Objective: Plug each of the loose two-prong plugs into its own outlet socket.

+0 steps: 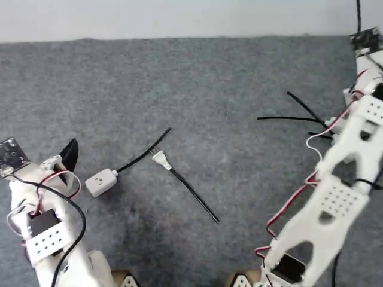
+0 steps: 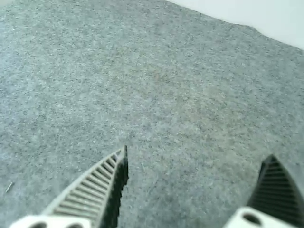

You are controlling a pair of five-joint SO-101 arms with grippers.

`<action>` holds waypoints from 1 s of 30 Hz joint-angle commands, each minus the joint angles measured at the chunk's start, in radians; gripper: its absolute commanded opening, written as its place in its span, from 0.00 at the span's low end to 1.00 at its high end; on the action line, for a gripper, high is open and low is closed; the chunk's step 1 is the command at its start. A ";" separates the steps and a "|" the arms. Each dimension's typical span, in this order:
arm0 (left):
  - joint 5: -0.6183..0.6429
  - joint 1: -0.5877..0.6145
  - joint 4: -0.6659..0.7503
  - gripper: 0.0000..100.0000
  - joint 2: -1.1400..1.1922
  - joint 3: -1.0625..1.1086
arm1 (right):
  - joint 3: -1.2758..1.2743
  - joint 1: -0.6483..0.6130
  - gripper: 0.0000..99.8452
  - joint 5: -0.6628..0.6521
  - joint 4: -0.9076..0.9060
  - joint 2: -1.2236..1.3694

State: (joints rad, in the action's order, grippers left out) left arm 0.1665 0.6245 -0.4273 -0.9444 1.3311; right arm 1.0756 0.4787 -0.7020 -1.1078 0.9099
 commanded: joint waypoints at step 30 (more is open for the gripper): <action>-0.009 -0.028 0.055 0.41 -0.006 -0.007 | 0.473 -0.061 0.26 0.077 -0.466 0.176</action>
State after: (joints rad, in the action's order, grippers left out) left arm 0.1665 0.6183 -0.4012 -0.9444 1.3311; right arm 1.5113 0.4757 -0.6406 -1.3533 1.2597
